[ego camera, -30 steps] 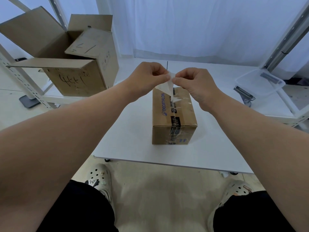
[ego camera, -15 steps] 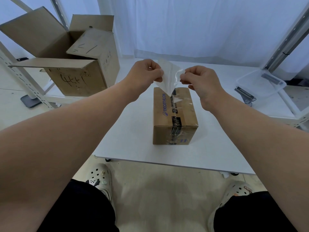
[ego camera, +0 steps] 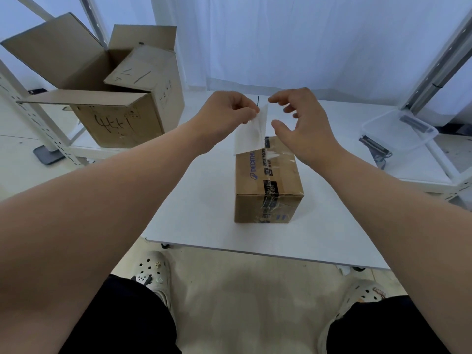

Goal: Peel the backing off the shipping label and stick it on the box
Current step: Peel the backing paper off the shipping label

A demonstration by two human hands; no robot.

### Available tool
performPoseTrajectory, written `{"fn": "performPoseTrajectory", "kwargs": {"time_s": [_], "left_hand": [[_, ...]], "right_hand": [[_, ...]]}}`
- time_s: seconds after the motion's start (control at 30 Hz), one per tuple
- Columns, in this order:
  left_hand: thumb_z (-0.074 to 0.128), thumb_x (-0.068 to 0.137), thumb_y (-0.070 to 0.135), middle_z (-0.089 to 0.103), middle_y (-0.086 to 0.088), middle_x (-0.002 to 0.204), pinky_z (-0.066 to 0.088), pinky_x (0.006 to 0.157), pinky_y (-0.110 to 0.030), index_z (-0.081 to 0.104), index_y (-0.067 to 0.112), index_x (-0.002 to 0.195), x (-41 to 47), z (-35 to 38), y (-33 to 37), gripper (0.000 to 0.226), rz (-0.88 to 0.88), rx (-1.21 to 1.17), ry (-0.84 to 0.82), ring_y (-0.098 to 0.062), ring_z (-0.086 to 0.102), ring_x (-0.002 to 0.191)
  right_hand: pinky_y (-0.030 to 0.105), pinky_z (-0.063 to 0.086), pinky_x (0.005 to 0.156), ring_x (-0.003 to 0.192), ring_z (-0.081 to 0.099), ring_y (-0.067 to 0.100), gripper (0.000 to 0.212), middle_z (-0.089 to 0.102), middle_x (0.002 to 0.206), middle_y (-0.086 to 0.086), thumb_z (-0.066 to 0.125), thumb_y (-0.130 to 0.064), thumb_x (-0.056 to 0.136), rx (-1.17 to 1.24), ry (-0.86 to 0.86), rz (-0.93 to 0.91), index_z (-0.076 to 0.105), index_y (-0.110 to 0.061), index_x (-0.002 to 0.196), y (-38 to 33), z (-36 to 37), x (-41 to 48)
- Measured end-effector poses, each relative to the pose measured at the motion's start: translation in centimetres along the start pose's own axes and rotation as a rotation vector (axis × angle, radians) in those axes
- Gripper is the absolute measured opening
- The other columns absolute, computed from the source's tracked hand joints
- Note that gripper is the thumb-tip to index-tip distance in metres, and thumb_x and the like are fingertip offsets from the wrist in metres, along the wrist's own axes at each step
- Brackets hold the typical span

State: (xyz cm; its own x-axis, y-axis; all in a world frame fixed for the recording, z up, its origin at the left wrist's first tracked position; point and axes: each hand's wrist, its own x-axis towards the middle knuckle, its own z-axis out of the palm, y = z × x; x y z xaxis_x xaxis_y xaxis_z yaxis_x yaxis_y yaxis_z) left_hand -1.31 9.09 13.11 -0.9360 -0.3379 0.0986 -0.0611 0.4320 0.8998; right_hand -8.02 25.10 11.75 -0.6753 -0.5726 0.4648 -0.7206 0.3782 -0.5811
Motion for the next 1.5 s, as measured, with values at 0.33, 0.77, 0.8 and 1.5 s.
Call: {"fn": "performPoseTrajectory", "kwargs": {"time_s": [0.33, 0.77, 0.8, 1.5], "left_hand": [[0.065, 0.084, 0.009, 0.064, -0.002, 0.088, 0.053, 0.084, -0.026, 0.064, 0.011, 0.086, 0.1, -1.1, 0.2, 0.004, -0.058, -0.032, -0.153, -0.016, 0.061, 0.086], [0.061, 0.087, 0.006, 0.067, -0.002, 0.089, 0.056, 0.072, -0.025, 0.063, 0.014, 0.086, 0.0, -1.6, 0.6, 0.008, -0.042, -0.103, -0.114, -0.006, 0.064, 0.071], [0.061, 0.087, 0.006, 0.068, -0.001, 0.092, 0.055, 0.076, -0.027, 0.066, 0.012, 0.088, 0.0, -1.6, 0.7, 0.008, -0.057, -0.095, -0.126, -0.008, 0.063, 0.075], [0.072, 0.080, 0.017, 0.069, -0.007, 0.096, 0.049, 0.076, -0.024, 0.054, 0.013, 0.115, -0.4, -2.3, 1.3, 0.040, -0.138, 0.043, -0.170, -0.015, 0.064, 0.085]], "right_hand": [[0.038, 0.031, 0.103, 0.120, 0.045, 0.024, 0.020, 0.048, 0.129, 0.009, 0.065, -0.018, 0.083, -0.164, 0.002, -0.140, 0.068, -0.019, 0.103, 0.1, -0.5, -0.3], [0.026, 0.025, 0.096, 0.114, 0.048, 0.021, 0.010, 0.056, 0.115, 0.006, 0.064, -0.021, 0.085, -0.183, 0.038, -0.081, 0.067, -0.013, 0.091, 0.3, -0.2, 0.0], [0.025, 0.023, 0.095, 0.114, 0.049, 0.021, 0.010, 0.056, 0.115, 0.006, 0.064, -0.021, 0.085, -0.192, 0.040, -0.078, 0.067, -0.013, 0.091, 0.3, -0.1, 0.0], [0.026, 0.028, 0.093, 0.109, 0.051, 0.021, 0.012, 0.059, 0.110, 0.006, 0.061, -0.021, 0.085, -0.225, 0.126, -0.096, 0.066, -0.013, 0.092, 0.4, -0.2, 0.0]]}}
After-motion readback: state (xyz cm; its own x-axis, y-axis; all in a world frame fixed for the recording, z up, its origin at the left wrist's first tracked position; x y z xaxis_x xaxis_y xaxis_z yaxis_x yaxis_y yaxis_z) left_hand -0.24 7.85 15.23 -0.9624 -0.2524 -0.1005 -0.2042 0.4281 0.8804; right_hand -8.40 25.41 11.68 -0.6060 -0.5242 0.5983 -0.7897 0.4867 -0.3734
